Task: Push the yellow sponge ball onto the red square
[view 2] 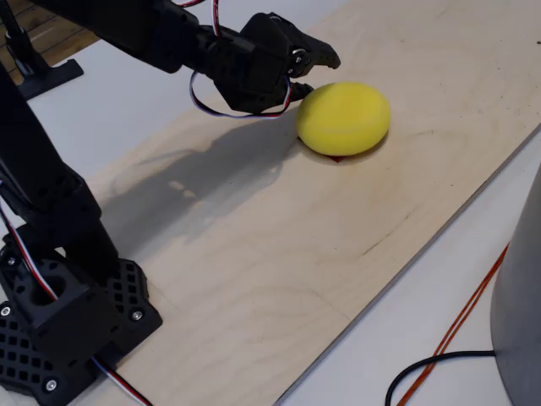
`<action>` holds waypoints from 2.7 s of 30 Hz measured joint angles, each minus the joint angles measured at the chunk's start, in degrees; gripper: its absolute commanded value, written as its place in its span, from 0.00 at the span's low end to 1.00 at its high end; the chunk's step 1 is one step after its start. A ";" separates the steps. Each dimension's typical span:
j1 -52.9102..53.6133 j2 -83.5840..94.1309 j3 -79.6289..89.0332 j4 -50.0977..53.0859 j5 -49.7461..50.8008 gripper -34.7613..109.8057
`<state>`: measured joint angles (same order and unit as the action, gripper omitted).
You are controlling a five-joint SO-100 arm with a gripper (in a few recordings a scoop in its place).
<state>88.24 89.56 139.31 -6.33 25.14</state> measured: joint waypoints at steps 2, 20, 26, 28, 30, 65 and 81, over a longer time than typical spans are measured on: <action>-0.18 1.14 0.53 0.00 0.44 0.36; 2.46 3.87 -2.99 0.00 -3.25 0.35; 5.63 2.11 -6.86 0.00 -5.71 0.35; 6.42 1.23 -8.17 0.00 -6.33 0.35; 6.77 -0.53 -9.67 0.00 -6.42 0.35; 7.73 -13.71 -14.50 -4.75 -4.48 0.35; 4.39 -4.57 -16.00 -5.71 -15.03 0.36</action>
<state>92.64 84.99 123.31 -12.04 10.11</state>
